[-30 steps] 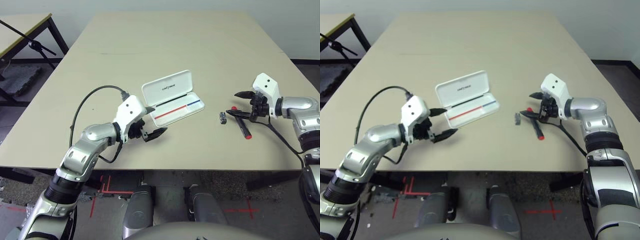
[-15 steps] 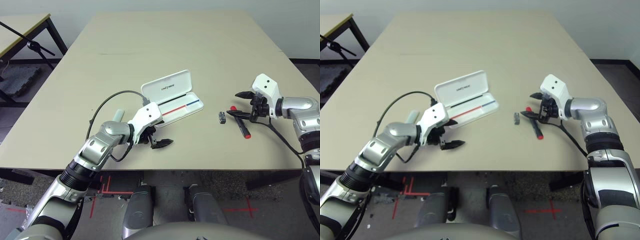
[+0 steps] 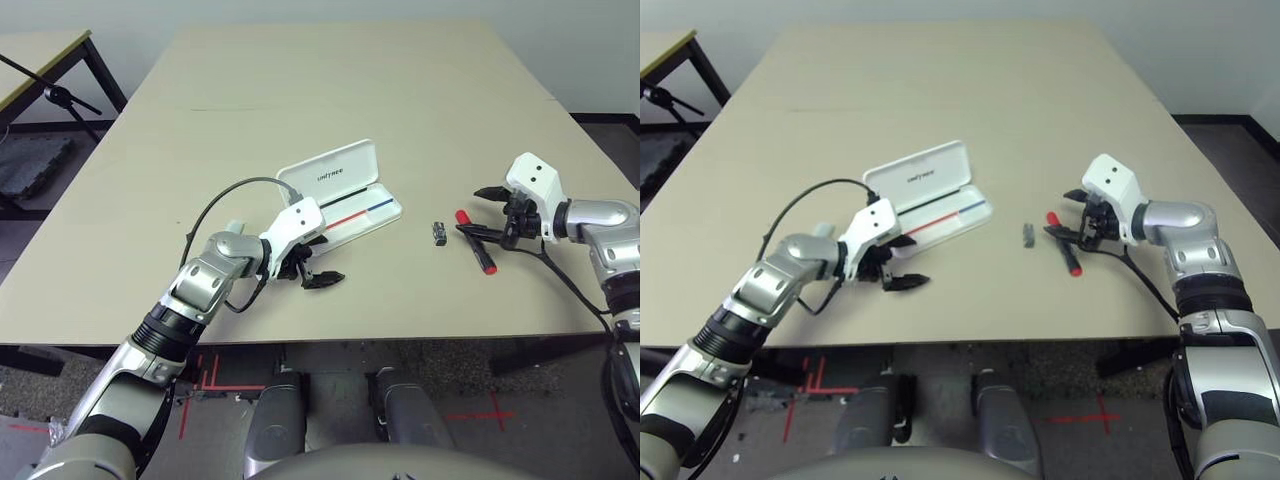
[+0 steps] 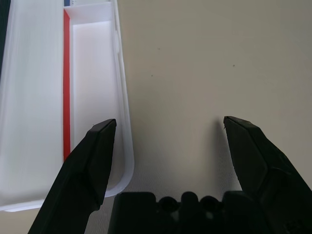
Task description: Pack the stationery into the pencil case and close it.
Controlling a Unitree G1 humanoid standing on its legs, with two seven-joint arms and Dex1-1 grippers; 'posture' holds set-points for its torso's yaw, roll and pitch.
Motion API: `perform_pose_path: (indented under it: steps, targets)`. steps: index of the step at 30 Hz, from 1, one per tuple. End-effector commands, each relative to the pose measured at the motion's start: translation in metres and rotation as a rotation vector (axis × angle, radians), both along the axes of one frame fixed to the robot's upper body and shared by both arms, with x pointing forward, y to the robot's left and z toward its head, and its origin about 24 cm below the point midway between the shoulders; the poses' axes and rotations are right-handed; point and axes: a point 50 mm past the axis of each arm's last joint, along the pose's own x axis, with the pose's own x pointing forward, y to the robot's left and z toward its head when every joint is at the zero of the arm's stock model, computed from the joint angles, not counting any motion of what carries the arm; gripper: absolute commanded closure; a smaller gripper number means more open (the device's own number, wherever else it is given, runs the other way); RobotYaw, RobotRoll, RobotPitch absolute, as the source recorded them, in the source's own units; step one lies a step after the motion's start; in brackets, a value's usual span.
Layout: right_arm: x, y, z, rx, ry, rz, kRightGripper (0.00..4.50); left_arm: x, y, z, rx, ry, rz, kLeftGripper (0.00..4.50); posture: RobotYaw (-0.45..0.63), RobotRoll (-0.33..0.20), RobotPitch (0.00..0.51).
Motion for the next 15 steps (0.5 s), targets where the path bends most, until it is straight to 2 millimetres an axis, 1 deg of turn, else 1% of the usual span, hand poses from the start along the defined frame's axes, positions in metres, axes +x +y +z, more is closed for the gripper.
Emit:
perform_pose_path:
  steps: [1,3,13,15]
  targets:
    - [-0.003,-0.003,0.002,0.010,-0.016,-0.018,0.00,0.000,0.006,-0.013,0.061,0.064,0.010,0.22,0.01,0.000,0.097]
    - [-0.003,-0.004,0.001,0.012,-0.020,-0.023,0.00,0.002,0.006,-0.013,0.070,0.068,0.010,0.66,0.01,0.000,0.097]
    - [-0.004,0.000,-0.002,0.014,-0.023,-0.023,0.00,0.013,0.010,-0.008,0.086,0.060,0.017,4.47,0.01,0.000,0.099]
    - [-0.004,0.000,-0.003,0.013,-0.021,-0.021,0.00,0.014,0.011,-0.006,0.092,0.056,0.011,4.49,0.01,0.000,0.098]
